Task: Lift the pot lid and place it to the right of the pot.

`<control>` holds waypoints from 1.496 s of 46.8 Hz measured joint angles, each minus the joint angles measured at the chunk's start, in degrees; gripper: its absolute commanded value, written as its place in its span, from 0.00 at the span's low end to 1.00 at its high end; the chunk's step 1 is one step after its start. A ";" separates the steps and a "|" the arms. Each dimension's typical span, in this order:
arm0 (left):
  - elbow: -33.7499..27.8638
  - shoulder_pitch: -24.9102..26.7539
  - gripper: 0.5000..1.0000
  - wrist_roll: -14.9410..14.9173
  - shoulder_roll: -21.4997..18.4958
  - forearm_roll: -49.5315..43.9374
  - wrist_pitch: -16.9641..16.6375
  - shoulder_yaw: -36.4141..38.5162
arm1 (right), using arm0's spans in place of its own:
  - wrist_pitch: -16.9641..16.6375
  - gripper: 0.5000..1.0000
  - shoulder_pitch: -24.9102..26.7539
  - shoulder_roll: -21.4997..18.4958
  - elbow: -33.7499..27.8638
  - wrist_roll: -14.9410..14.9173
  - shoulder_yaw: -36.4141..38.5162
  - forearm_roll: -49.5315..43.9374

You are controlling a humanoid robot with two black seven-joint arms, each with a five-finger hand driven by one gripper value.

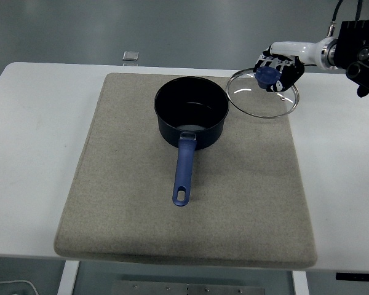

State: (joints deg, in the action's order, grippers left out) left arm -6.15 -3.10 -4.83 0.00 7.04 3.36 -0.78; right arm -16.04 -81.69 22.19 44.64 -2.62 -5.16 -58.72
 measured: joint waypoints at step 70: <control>0.00 0.02 1.00 0.00 0.00 -0.01 -0.02 0.00 | -0.98 0.82 7.25 1.39 -4.84 0.63 7.98 53.67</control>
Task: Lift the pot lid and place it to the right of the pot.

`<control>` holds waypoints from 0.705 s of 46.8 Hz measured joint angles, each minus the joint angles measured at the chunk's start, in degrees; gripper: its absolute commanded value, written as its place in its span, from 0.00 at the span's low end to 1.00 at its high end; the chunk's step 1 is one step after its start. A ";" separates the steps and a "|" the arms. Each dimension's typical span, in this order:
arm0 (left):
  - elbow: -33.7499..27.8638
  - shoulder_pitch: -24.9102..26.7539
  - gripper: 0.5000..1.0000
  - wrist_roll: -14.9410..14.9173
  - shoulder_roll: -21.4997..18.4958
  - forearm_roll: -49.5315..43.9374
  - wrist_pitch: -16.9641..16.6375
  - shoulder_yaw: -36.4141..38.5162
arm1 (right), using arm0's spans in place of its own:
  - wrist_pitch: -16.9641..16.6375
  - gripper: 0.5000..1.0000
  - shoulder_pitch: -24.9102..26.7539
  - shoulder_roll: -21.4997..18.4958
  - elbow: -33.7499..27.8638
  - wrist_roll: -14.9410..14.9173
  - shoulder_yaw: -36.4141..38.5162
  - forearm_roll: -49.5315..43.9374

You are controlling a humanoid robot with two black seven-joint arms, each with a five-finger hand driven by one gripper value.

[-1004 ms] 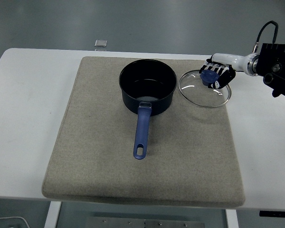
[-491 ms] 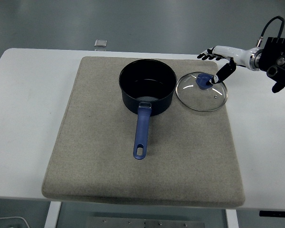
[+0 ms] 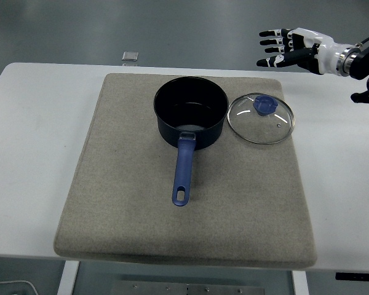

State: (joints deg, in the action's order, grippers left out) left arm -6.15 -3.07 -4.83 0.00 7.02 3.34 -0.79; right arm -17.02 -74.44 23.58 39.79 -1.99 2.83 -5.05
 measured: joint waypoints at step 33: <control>0.00 -0.03 1.00 0.00 0.00 0.00 0.02 -0.01 | -1.13 0.83 7.37 -3.81 0.12 0.95 6.40 27.21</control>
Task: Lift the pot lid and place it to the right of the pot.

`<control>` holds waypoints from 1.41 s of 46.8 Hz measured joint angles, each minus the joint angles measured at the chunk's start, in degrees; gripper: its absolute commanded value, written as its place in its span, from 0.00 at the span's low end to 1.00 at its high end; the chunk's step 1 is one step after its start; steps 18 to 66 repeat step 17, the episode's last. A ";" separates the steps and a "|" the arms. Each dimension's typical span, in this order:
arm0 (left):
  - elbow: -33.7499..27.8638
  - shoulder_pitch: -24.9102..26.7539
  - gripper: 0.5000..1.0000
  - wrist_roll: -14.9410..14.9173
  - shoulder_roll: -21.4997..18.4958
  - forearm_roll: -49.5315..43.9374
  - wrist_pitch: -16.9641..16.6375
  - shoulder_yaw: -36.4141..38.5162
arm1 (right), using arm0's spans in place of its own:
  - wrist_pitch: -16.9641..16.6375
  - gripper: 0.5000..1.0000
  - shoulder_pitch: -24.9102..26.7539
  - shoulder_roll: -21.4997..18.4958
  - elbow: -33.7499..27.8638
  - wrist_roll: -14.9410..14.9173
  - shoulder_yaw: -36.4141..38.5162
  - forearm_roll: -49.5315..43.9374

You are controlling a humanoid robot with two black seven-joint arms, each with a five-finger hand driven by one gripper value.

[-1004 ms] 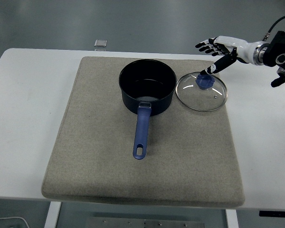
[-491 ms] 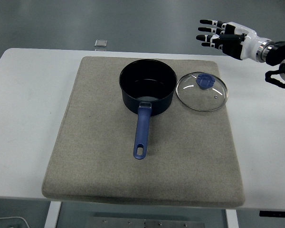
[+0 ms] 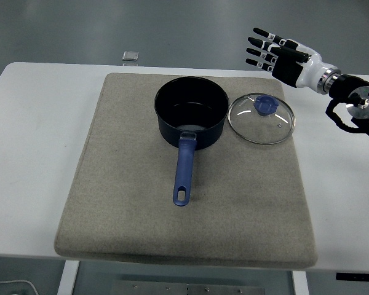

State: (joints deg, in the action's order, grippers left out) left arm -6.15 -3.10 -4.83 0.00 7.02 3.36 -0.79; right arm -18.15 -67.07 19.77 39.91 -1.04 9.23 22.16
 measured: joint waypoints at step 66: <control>0.00 0.03 1.00 0.00 0.00 0.02 -0.01 0.01 | 0.00 0.83 0.45 -0.04 -0.02 -0.05 -0.07 -0.10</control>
